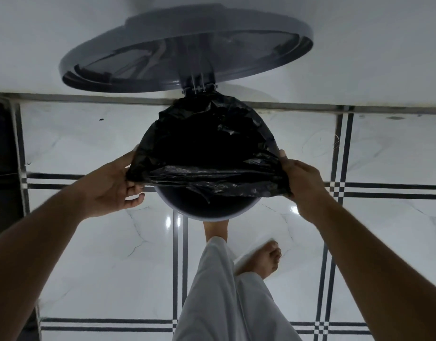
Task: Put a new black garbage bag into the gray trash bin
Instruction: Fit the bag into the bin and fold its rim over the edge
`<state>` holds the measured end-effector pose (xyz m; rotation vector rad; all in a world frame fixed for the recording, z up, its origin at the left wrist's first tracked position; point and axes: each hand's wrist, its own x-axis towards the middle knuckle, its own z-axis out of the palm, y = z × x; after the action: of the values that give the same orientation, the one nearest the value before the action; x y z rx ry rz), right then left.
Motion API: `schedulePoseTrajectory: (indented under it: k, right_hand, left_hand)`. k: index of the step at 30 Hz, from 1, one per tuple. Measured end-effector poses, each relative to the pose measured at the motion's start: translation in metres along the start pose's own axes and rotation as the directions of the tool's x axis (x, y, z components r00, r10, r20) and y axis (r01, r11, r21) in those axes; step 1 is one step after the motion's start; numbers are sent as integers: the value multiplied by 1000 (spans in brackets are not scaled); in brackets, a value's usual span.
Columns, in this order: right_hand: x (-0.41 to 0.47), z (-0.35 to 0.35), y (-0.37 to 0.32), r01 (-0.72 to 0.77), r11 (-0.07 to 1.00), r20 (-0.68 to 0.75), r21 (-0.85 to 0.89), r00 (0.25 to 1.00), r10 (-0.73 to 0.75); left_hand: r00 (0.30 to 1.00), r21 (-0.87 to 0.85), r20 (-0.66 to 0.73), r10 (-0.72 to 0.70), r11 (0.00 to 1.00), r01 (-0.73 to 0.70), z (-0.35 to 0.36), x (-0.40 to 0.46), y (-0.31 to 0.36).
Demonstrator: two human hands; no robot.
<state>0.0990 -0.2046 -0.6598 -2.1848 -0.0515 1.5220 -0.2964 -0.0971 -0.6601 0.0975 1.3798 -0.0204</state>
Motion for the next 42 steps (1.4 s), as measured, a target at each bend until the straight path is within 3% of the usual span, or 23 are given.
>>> schedulePoseTrajectory:
  k: [5,9,11,14,18,21,26,34,39,42]
  right_hand:
    - [-20,5,30,-58,990,0,125,998,58]
    - [-27,11,38,-210,911,60,354,977,202]
    - [-28,13,39,-237,893,59,382,971,232]
    - [-29,15,38,-233,891,47,391,971,233]
    - [-34,17,38,-258,871,145,418,965,216]
    - [-36,18,38,-267,865,242,426,954,176]
    - [-38,15,31,-293,818,280,494,945,169]
    - [-36,14,59,-249,904,151,349,966,208]
    - [-42,12,81,-190,925,84,330,982,172]
    - [-42,16,87,-158,965,10,208,987,159]
  left_hand:
    - [995,-196,81,61,980,-45,-1,-12,-25]
    - [984,-349,131,125,934,-72,11,-21,-40]
    - [981,-394,145,130,917,-64,17,-22,-47]
    - [980,-330,134,145,939,-93,26,-20,-55]
    - [980,-269,99,174,953,-142,33,-12,-68]
    - [988,-274,3,157,950,-150,36,-5,-75]
    - [977,-131,-144,155,976,-174,51,-1,-85]
    - [908,84,-356,220,976,-203,67,1,-105]
    - [870,51,-441,222,974,-222,77,9,-121]
    - [843,38,-494,212,974,-223,89,10,-125]
